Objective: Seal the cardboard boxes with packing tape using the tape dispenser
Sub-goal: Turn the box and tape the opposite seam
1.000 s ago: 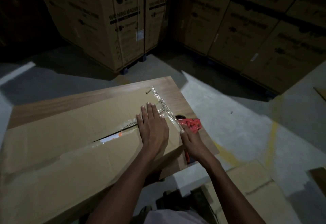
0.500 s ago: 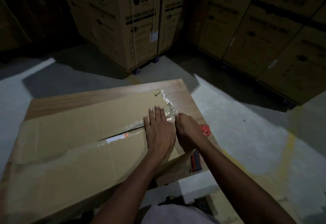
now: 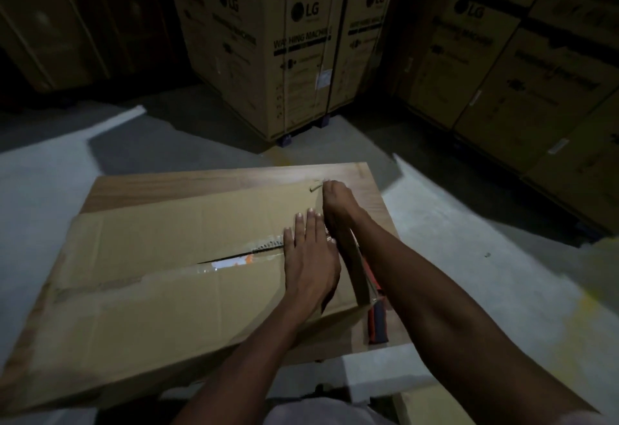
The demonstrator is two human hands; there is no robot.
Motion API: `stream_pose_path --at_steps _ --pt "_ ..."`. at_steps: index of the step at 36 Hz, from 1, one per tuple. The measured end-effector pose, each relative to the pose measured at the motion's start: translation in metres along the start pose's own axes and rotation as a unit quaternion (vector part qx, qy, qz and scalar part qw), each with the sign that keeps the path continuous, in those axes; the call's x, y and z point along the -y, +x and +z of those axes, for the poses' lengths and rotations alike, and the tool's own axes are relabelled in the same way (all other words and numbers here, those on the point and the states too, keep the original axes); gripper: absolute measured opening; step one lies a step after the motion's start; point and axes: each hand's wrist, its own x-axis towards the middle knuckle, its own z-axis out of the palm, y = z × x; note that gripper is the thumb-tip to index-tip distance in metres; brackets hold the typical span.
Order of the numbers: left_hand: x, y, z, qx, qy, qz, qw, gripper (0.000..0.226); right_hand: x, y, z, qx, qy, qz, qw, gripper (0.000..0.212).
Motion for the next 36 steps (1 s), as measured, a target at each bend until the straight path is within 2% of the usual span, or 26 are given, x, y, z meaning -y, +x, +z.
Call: stream_pose_path --at_steps 4,7,10,13,15,17,18,24,29,32,36 --pt "-0.001 -0.001 -0.001 -0.011 0.022 -0.001 1.000 0.062 -0.009 -0.022 0.000 0.020 0.017 -0.024 0.999 0.052" --pt "-0.001 -0.003 -0.001 -0.009 0.021 -0.003 1.000 0.062 -0.026 -0.045 -0.001 0.032 0.034 -0.046 0.998 0.045" --pt "-0.002 -0.001 -0.002 0.003 0.017 -0.005 1.000 0.063 -0.049 -0.081 -0.005 0.042 0.050 -0.030 0.997 0.043" --pt "-0.003 -0.001 -0.005 0.010 0.011 -0.005 1.000 0.065 -0.080 -0.115 -0.005 0.065 0.026 0.012 0.997 0.022" --pt "-0.002 -0.002 -0.007 0.013 0.006 -0.003 1.000 0.065 -0.093 -0.138 -0.001 0.044 0.026 0.044 0.998 0.016" --pt "-0.002 -0.003 -0.009 0.016 0.002 0.000 1.000 0.064 -0.095 -0.162 0.004 -0.019 0.050 0.041 0.998 0.039" --pt "-0.002 -0.003 -0.010 0.017 0.001 0.002 1.000 0.064 -0.096 -0.171 0.008 -0.046 0.092 0.046 0.994 0.043" --pt "-0.001 -0.006 -0.015 0.020 -0.007 0.011 1.000 0.062 -0.101 -0.218 0.042 -0.138 0.229 0.078 0.960 0.048" --pt "0.001 -0.011 -0.021 0.013 -0.044 0.027 0.999 0.060 -0.096 -0.228 0.055 -0.146 0.232 0.114 0.955 0.050" --pt "0.005 -0.014 -0.025 -0.001 -0.083 0.037 0.996 0.054 -0.094 -0.225 0.054 -0.123 0.240 0.151 0.951 0.045" --pt "0.016 -0.020 -0.030 -0.034 -0.146 0.031 0.988 0.050 -0.081 -0.232 0.061 -0.088 0.257 0.148 0.951 0.048"
